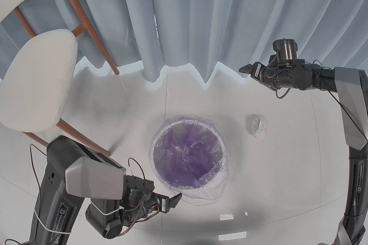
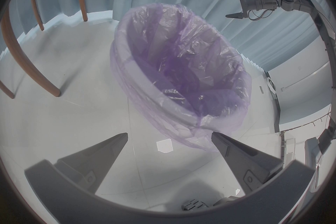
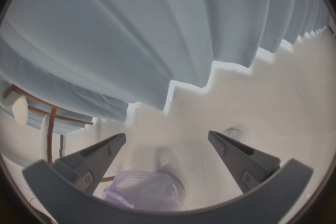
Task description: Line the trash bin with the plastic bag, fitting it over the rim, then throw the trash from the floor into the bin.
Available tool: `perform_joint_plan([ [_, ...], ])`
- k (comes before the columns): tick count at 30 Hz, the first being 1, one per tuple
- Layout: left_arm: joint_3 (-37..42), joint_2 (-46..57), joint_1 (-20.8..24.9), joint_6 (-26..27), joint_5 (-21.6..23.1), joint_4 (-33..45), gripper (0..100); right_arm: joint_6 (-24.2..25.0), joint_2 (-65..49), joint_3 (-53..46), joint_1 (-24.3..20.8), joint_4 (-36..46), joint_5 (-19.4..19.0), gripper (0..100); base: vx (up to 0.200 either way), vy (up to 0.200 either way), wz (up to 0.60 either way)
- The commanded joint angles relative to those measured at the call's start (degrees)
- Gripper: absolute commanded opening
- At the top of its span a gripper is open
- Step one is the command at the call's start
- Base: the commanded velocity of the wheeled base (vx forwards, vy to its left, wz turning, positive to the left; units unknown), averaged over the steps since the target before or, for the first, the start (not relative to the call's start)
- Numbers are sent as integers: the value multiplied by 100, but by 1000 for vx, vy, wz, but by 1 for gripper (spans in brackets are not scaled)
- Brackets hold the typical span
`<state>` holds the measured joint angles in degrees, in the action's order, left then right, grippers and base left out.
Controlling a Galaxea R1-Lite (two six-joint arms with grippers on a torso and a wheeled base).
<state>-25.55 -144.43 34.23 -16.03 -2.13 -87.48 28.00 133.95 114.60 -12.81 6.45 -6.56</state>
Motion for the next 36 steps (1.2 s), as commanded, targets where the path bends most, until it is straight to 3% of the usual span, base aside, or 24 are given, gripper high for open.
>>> perform_joint_plan([
  [1, -161, -50, -259, -5, -68, 20, 100, 4, 8, -1, -2, -30, 23, 100, 0, 0, 0],
  [13, -249, -59, -1323, 3, -50, 12, 100, -5, 17, -1, -11, -30, 23, 100, 0, 0, 0],
  [21, -249, -32, -1375, -40, -42, -24, 100, -23, 8, -1, -11, -30, 23, 100, 0, 0, 0],
  [33, -1022, -252, -1542, -40, -77, 47, 100, -40, 26, -1, -28, -179, 137, 100, 0, 0, 0],
  [34, -1022, -269, -1542, -40, -77, 47, 0, -40, 35, -1, -28, -223, 164, 100, 0, 0, 0],
  [36, -1031, -296, -1542, -40, -77, 38, 0, -40, 52, -1, -37, -302, 234, 100, 0, 0, 0],
])
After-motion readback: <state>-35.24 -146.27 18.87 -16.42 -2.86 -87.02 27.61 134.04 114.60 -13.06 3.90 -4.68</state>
